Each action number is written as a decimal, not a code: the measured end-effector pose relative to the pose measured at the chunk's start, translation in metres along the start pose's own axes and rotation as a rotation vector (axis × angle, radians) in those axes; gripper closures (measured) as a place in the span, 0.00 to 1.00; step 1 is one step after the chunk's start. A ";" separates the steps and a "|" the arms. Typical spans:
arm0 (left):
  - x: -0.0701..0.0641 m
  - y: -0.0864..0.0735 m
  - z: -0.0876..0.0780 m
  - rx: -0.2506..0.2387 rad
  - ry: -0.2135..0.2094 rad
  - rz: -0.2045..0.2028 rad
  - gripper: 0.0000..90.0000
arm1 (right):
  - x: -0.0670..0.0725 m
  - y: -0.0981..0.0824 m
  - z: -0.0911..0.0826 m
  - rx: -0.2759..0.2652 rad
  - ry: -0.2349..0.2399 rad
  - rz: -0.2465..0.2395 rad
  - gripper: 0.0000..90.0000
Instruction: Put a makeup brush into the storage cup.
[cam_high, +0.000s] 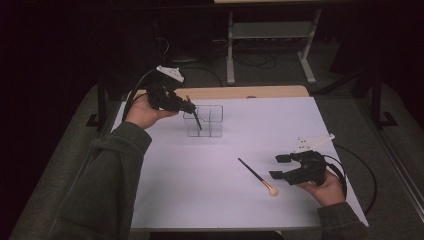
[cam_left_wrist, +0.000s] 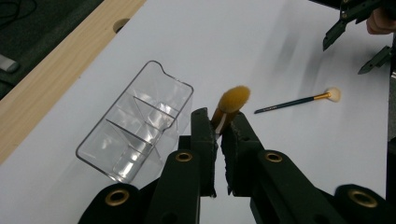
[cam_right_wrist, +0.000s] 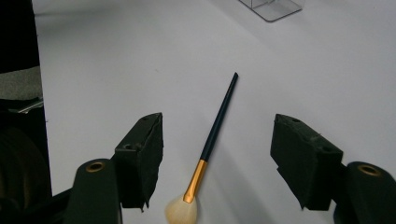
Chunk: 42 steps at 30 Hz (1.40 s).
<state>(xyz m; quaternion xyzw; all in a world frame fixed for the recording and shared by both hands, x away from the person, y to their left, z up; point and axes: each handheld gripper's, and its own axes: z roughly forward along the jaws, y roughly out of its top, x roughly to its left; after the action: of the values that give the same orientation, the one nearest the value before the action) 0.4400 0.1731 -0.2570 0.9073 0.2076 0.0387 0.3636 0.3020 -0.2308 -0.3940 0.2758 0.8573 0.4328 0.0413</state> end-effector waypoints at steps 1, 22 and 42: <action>0.002 0.002 0.000 0.001 0.001 0.001 0.93 | 0.000 0.000 0.000 -0.001 -0.001 0.000 0.37; 0.037 0.015 0.005 -0.021 0.029 -0.085 0.93 | -0.002 -0.001 0.000 0.009 0.007 -0.001 0.38; 0.054 0.010 0.022 0.002 0.049 -0.138 0.93 | -0.004 -0.002 -0.001 0.006 0.000 0.008 0.36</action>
<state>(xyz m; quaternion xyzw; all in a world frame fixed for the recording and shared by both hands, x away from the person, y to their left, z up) 0.4975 0.1744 -0.2712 0.8900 0.2783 0.0356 0.3595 0.3038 -0.2346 -0.3958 0.2792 0.8575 0.4303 0.0385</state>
